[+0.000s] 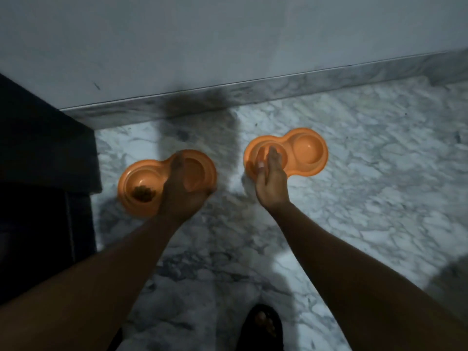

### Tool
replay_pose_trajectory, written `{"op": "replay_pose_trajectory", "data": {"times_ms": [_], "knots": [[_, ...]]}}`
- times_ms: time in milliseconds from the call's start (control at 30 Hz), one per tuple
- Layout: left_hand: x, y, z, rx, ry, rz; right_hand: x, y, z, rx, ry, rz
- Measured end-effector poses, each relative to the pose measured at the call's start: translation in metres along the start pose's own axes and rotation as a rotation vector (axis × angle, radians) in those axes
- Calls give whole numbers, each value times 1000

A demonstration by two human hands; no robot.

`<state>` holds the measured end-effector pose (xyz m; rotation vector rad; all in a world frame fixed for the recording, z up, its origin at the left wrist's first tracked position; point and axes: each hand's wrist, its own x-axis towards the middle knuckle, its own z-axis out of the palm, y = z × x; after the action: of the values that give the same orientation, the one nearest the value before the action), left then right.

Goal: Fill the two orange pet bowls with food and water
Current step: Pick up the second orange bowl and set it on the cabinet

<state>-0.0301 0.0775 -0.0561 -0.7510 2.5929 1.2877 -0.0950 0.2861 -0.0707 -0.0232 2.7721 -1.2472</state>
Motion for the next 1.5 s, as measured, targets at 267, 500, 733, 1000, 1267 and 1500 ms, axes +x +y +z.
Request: {"op": "replay_pose_trajectory", "data": {"times_ms": [267,500,733,1000,1267,1500], "knots": [[16,127,99,-7,-203,173,54,69,-123,-65,101,148],[45,131,176,127,-252,97,89,148,-141,-68,76,220],[42,104,198,112,-262,164,87,176,-132,-60,65,253],[45,107,197,91,-202,175,80,179,-134,-98,89,270],[0,193,76,109,-233,240,49,53,-205,-37,94,305],[-65,295,-80,134,-198,249,15,-117,-300,-35,114,275]]}}
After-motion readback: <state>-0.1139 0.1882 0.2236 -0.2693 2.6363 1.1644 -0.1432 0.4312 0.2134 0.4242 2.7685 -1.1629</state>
